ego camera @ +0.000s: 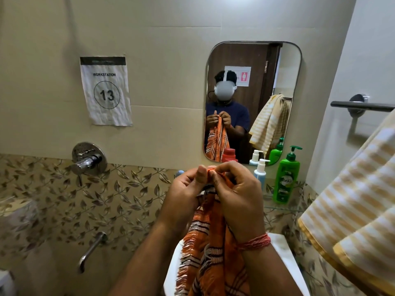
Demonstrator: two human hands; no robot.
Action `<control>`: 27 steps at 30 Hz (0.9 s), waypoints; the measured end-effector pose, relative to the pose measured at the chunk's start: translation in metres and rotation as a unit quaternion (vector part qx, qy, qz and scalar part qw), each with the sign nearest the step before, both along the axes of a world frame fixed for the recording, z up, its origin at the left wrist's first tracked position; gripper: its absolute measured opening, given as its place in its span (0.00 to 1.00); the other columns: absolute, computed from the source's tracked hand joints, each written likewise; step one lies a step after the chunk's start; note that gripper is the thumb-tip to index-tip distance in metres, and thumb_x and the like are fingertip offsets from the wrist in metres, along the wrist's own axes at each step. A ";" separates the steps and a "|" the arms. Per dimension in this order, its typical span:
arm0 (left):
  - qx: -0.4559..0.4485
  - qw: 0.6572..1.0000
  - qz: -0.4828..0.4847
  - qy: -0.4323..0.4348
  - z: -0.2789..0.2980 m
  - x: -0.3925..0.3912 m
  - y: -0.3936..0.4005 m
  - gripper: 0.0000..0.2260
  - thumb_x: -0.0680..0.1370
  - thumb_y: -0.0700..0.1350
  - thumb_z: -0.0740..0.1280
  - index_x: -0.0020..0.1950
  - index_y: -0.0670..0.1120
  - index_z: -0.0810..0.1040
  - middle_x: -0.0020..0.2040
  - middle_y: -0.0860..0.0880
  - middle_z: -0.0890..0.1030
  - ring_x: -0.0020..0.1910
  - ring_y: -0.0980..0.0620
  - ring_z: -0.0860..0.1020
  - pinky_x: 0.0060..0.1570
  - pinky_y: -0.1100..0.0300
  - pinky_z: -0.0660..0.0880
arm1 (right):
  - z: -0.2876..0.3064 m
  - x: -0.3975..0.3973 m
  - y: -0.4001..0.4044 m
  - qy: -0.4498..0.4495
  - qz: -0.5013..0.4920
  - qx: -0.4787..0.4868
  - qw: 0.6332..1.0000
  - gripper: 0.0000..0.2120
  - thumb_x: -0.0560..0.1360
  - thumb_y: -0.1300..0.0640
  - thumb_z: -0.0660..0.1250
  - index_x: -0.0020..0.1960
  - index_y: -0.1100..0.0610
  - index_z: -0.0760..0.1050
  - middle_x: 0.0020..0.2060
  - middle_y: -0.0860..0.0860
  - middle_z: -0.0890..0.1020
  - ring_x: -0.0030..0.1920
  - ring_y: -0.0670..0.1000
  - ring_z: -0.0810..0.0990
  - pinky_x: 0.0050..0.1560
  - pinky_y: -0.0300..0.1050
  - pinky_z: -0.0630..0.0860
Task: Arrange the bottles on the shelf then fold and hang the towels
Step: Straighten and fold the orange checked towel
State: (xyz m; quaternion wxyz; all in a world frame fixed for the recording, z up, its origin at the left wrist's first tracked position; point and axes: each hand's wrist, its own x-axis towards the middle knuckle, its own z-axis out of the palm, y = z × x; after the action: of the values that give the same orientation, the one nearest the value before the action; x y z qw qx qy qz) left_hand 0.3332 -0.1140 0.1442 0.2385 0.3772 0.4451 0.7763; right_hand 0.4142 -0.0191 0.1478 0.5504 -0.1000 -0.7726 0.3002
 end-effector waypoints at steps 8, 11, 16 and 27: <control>-0.022 0.999 0.040 -0.001 -0.001 -0.004 -0.001 0.11 0.81 0.36 0.61 0.52 0.38 0.84 0.49 0.38 0.85 0.49 0.43 0.85 0.47 0.55 0.81 | 0.005 0.004 0.006 -0.068 0.022 -0.044 0.996 0.10 0.74 0.56 0.74 0.39 0.53 0.73 0.33 0.47 0.77 0.33 0.45 0.76 0.31 0.33 0.71; -0.025 0.999 0.026 -0.001 0.000 -0.001 -0.002 0.12 0.82 0.38 0.61 0.52 0.38 0.85 0.51 0.36 0.85 0.51 0.41 0.85 0.49 0.51 0.81 | 0.008 0.006 0.011 -0.103 0.023 -0.058 0.993 0.11 0.72 0.53 0.75 0.38 0.52 0.73 0.32 0.47 0.76 0.33 0.43 0.75 0.31 0.34 0.71; -0.044 0.996 0.080 -0.016 0.001 0.000 0.001 0.11 0.82 0.42 0.64 0.49 0.38 0.83 0.47 0.35 0.84 0.47 0.39 0.84 0.48 0.47 0.82 | 0.005 0.008 0.011 -0.165 0.076 -0.072 0.981 0.12 0.72 0.49 0.74 0.46 0.49 0.71 0.44 0.50 0.79 0.42 0.52 0.81 0.40 0.48 0.82; -0.099 0.963 0.200 0.150 0.017 -0.012 -0.005 0.10 0.83 0.43 0.63 0.45 0.49 0.82 0.32 0.53 0.80 0.29 0.57 0.77 0.30 0.62 0.73 | -0.007 0.025 0.020 -0.185 0.332 -0.222 0.898 0.08 0.75 0.50 0.69 0.42 0.54 0.78 0.38 0.50 0.81 0.39 0.51 0.81 0.40 0.44 0.79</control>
State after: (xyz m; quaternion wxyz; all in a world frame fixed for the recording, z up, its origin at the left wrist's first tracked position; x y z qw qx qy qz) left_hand 0.3209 -0.1189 0.1609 0.0447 0.3675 0.6165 0.6949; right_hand 0.4396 0.0005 0.1411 0.2295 -0.0107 -0.7619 0.6055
